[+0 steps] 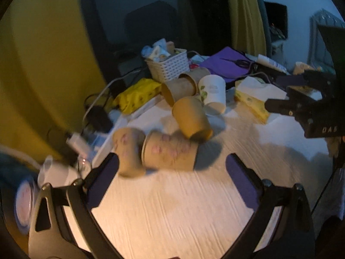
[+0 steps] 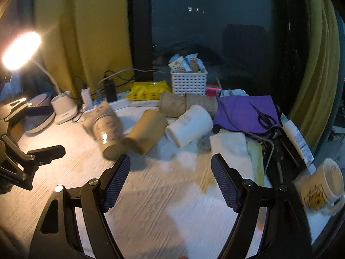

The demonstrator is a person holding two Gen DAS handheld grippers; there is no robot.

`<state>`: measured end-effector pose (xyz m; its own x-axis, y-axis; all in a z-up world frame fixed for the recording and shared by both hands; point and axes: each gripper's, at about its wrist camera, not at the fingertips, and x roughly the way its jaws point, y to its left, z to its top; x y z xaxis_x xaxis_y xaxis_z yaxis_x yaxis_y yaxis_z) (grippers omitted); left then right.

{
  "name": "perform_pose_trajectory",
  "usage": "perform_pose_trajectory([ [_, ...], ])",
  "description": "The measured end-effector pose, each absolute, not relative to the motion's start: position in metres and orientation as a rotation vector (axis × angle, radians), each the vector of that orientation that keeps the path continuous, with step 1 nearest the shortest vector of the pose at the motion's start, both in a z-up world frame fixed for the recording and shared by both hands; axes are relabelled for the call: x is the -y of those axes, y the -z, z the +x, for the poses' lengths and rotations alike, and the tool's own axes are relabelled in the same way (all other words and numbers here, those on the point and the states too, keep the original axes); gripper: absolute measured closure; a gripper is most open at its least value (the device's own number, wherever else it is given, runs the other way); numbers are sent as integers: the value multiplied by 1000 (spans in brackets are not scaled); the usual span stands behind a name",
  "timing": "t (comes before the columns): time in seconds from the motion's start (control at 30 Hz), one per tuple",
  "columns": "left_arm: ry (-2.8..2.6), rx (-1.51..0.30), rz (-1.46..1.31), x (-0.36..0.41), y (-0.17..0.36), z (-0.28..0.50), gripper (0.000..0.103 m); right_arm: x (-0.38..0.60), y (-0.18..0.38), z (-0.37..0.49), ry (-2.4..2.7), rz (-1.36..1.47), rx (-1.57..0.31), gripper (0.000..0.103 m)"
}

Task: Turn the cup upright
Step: 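Move the right gripper toward the tipped-over brown paper cups, then close the right gripper on the side of a lying brown paper cup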

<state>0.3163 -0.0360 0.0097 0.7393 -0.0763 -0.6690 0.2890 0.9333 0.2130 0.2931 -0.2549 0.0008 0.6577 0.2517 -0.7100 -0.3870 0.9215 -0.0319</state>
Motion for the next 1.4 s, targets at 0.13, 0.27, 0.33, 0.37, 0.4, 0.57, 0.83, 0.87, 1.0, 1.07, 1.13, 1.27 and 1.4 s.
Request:
perform_pose_trajectory([
  [0.13, 277, -738, 406, 51, -8, 370, 3, 264, 2, 329, -338, -175, -777, 23],
  [0.27, 302, -769, 457, 60, -5, 419, 3, 271, 5, 362, -294, -156, -783, 23],
  [0.33, 312, -785, 466, 63, -3, 443, 3, 278, 8, 381, -272, -126, -795, 23],
  [0.37, 313, -789, 480, 65, -1, 455, 3, 279, 9, 387, -269, -118, -799, 23],
  [0.4, 314, -789, 498, 68, 1, 464, 3, 282, 12, 397, -260, -107, -806, 23],
  [0.57, 314, -796, 551, 79, 11, 505, 3, 288, 19, 423, -242, -79, -826, 23],
  [0.83, 373, -845, 640, 93, 27, 546, 3, 292, 32, 442, -246, -49, -843, 23],
  [0.87, 390, -854, 668, 97, 31, 549, 3, 292, 33, 443, -247, -46, -844, 23],
  [1.0, 428, -878, 753, 109, 43, 553, 3, 294, 35, 443, -253, -35, -847, 23],
  [1.07, 431, -892, 776, 112, 49, 556, 3, 294, 35, 442, -254, -31, -847, 23],
  [1.13, 429, -904, 795, 114, 56, 558, 4, 295, 35, 442, -256, -26, -847, 23],
  [1.27, 411, -937, 821, 118, 68, 566, 22, 298, 36, 442, -254, -18, -851, 23],
  [1.4, 414, -930, 812, 117, 65, 568, 23, 300, 39, 442, -250, -13, -860, 23],
])
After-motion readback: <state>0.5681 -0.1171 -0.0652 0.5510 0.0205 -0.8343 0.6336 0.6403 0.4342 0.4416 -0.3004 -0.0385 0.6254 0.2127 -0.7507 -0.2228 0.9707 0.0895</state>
